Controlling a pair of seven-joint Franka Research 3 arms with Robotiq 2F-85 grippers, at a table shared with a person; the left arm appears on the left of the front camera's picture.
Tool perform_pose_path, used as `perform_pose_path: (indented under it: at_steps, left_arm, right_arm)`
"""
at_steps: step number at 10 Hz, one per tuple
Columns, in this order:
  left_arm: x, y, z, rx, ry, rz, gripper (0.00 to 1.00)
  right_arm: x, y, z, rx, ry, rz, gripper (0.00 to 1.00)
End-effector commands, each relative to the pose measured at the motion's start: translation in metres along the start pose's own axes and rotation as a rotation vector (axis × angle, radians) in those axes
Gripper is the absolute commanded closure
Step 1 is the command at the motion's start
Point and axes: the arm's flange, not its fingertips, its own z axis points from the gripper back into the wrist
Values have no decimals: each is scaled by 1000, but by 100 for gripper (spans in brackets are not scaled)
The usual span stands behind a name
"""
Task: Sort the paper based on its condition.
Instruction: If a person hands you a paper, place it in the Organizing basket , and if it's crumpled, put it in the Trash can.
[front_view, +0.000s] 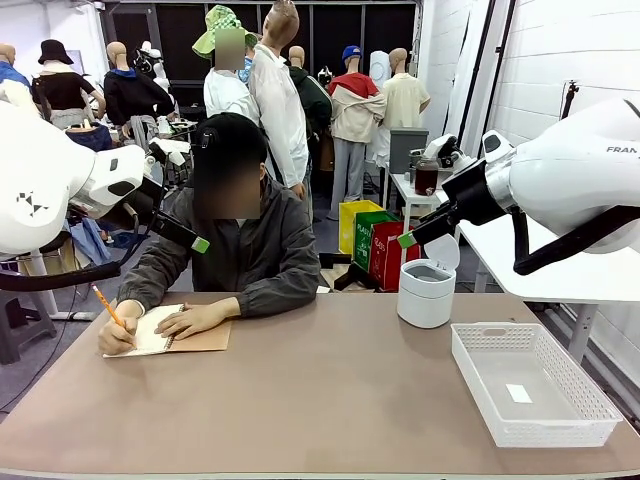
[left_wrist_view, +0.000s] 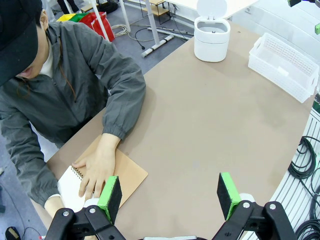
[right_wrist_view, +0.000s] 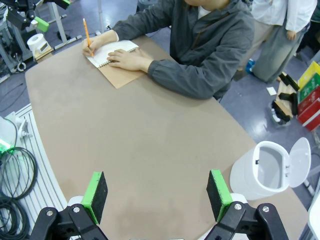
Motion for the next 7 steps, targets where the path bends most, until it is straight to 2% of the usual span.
perform_pose_path:
  at_steps: [1,7]
  left_arm:
    - [0,1,1,-6,5,3,0]
    - [0,1,1,-6,5,3,0]
  right_arm:
    - [-1,0,0,9,1,-3,0]
    - [-1,0,0,9,1,-3,0]
